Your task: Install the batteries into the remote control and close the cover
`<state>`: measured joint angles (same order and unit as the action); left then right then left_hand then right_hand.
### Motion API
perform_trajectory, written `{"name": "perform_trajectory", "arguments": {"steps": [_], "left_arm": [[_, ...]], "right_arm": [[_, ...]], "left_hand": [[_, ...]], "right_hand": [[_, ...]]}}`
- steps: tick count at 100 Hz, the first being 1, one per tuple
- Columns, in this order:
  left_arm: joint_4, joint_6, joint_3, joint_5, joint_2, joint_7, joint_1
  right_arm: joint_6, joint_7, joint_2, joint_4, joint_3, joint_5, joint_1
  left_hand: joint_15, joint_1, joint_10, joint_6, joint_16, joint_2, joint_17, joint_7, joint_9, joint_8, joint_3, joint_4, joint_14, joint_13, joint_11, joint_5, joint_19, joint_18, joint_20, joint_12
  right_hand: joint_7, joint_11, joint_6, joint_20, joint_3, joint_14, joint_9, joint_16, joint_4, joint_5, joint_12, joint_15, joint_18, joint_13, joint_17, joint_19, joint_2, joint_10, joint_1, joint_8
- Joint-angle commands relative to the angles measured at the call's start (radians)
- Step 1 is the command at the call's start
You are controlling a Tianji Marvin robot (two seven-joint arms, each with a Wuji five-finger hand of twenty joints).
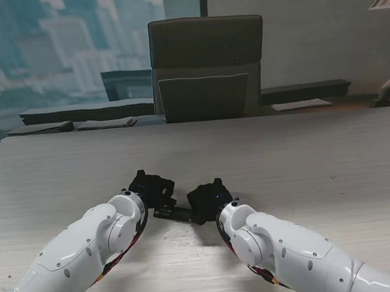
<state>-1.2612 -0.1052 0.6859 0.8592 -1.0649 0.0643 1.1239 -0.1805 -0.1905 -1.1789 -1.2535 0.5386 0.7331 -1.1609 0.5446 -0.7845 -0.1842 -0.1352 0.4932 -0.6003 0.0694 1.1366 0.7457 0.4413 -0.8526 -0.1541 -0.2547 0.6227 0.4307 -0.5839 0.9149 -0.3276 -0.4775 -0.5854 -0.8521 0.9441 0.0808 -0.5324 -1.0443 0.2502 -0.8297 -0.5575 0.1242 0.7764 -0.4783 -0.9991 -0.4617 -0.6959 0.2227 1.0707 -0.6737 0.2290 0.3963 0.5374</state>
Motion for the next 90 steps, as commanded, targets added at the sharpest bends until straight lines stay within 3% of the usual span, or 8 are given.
{"name": "perform_trajectory", "arguments": {"steps": [1, 19, 37, 82, 90], "left_arm": [[0.037, -0.001, -0.021, -0.002, 0.010, 0.064, 0.050], [0.025, -0.002, -0.011, 0.011, 0.017, 0.083, 0.058], [0.014, 0.003, 0.005, 0.020, 0.021, 0.092, 0.071], [-0.025, 0.019, 0.062, 0.055, 0.025, 0.088, 0.113], [-0.032, 0.023, 0.075, 0.057, 0.024, 0.078, 0.120]], "right_arm": [[0.002, 0.027, -0.001, 0.022, -0.013, -0.006, -0.023], [0.000, 0.028, -0.001, 0.022, -0.014, -0.006, -0.023], [0.000, 0.028, -0.001, 0.022, -0.015, -0.008, -0.022], [-0.003, 0.028, -0.002, 0.023, -0.016, -0.007, -0.022], [-0.006, 0.030, -0.002, 0.022, -0.019, -0.007, -0.020]], "left_hand": [[-0.014, 0.012, 0.161, 0.025, -0.005, -0.004, -0.027, -0.024, 0.122, -0.023, -0.014, 0.013, 0.009, -0.013, 0.124, 0.006, -0.019, -0.013, 0.016, 0.004], [-0.024, -0.020, 0.147, 0.059, -0.010, -0.003, -0.031, -0.142, 0.086, -0.067, -0.016, 0.011, 0.010, -0.019, 0.104, -0.007, -0.026, -0.010, 0.019, 0.046], [-0.032, 0.016, 0.138, 0.092, -0.011, 0.018, -0.035, -0.263, 0.031, -0.065, -0.039, 0.015, 0.010, -0.031, 0.122, -0.016, -0.034, -0.011, 0.022, 0.104], [-0.028, 0.014, 0.131, 0.101, -0.009, 0.045, -0.036, -0.289, 0.039, -0.066, -0.004, 0.013, 0.003, -0.026, 0.131, -0.025, -0.037, -0.012, 0.022, 0.114], [-0.026, -0.003, 0.129, 0.104, -0.008, 0.052, -0.036, -0.294, 0.047, -0.069, 0.017, 0.013, 0.003, -0.025, 0.128, -0.034, -0.036, -0.012, 0.021, 0.110]], "right_hand": [[0.037, -0.001, -0.024, 0.002, 0.009, -0.019, -0.002, 0.049, -0.034, 0.019, 0.009, 0.071, -0.023, -0.023, -0.008, -0.012, 0.020, -0.010, -0.024, -0.022], [0.038, -0.001, -0.023, 0.001, 0.009, -0.017, -0.002, 0.050, -0.034, 0.020, 0.009, 0.072, -0.023, -0.022, -0.008, -0.012, 0.020, -0.008, -0.024, -0.022], [0.038, -0.001, -0.023, 0.001, 0.010, -0.017, -0.002, 0.049, -0.034, 0.020, 0.009, 0.071, -0.023, -0.024, -0.008, -0.012, 0.020, -0.008, -0.024, -0.022], [0.039, 0.000, -0.022, 0.001, 0.008, -0.017, -0.004, 0.049, -0.034, 0.021, 0.008, 0.070, -0.023, -0.025, -0.008, -0.013, 0.019, -0.008, -0.020, -0.022], [0.039, 0.003, -0.021, -0.001, -0.002, -0.017, -0.010, 0.047, -0.032, 0.025, 0.007, 0.063, -0.024, -0.033, -0.003, -0.009, -0.008, -0.009, 0.001, -0.024]]}}
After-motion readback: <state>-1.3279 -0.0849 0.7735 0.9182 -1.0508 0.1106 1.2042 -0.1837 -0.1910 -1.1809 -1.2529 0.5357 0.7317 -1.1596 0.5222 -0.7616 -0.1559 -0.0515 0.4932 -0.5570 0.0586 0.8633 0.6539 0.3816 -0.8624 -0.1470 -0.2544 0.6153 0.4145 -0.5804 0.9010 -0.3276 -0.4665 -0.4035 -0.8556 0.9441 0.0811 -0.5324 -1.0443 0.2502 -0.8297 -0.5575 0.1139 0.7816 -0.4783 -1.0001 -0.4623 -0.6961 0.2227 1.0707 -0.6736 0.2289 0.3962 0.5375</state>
